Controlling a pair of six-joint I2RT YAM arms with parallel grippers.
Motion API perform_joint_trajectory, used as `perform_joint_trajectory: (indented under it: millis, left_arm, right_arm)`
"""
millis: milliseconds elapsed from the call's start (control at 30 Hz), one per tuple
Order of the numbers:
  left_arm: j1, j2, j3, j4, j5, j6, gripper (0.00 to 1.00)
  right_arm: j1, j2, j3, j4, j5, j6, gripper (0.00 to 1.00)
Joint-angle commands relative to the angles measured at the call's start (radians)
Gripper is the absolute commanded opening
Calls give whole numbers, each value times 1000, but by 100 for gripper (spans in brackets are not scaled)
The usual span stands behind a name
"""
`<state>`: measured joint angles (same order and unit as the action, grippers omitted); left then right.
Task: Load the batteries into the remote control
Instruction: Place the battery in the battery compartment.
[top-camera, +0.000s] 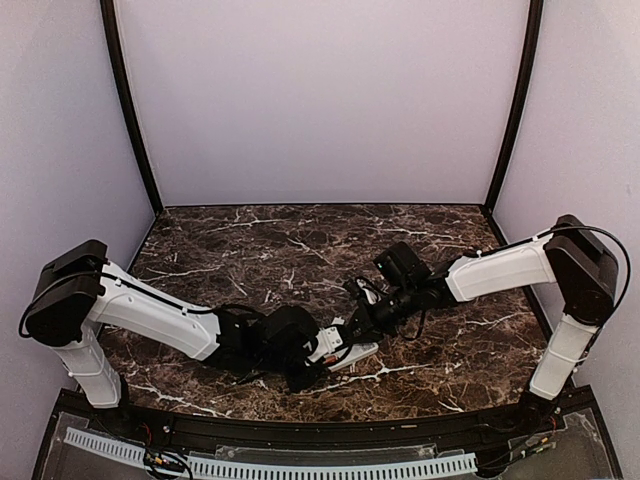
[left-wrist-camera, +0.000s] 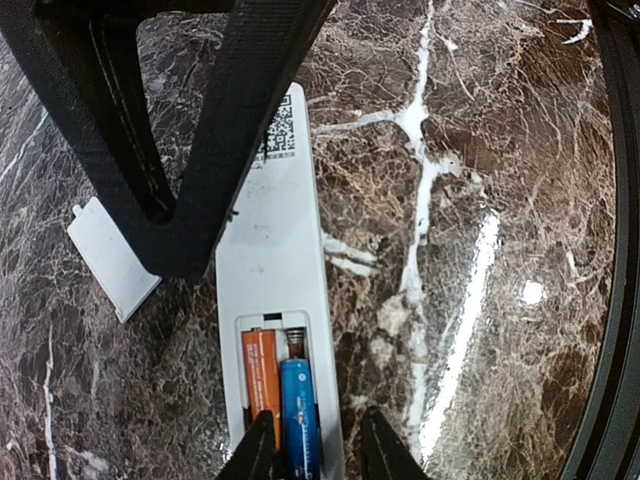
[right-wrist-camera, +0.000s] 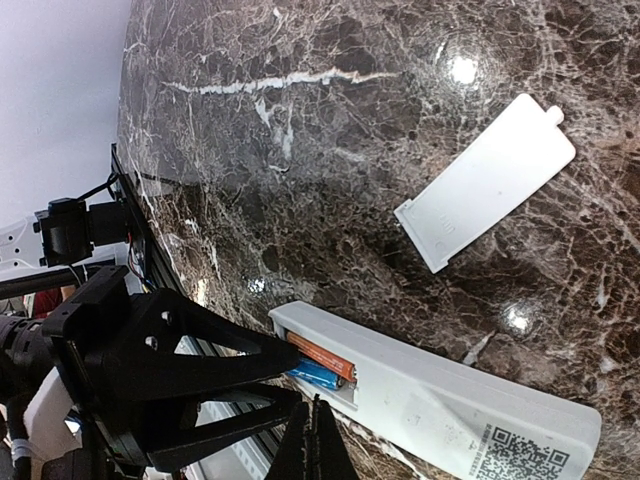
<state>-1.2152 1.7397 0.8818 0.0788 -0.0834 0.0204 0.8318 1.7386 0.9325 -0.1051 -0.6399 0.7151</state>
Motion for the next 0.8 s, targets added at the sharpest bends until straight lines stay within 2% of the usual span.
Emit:
perform_joint_trajectory:
  millis: [0, 200, 267, 367, 500, 533, 600, 667, 767]
  left_arm:
    - [-1, -32, 25, -22, 3, 22, 30]
    - [-1, -55, 28, -22, 19, 30, 35]
    - [0, -79, 24, -22, 37, 30, 40]
    - [4, -124, 15, -23, 73, 28, 54]
    - [20, -178, -5, -63, 115, 9, 57]
    - [21, -194, -10, -86, 112, 6, 56]
    - [27, -217, -34, -126, 105, -1, 44]
    - [29, -238, -62, -154, 99, -5, 23]
    - [31, -241, -92, -168, 94, -5, 14]
  right_arm:
    - [7, -33, 3, 3, -14, -13, 0]
    - [7, -36, 3, -2, -15, -14, 0]
    - [7, -36, 5, -3, -15, -16, 0]
    - [7, -34, 10, -7, -15, -18, 0]
    - [7, -33, 28, -30, -4, -20, 0]
    - [7, -35, 32, -41, 8, -21, 0]
    - [7, -41, 41, -79, 47, -18, 5]
    - [5, -54, 54, -126, 95, -23, 11]
    - [-5, -68, 82, -220, 182, -38, 23]
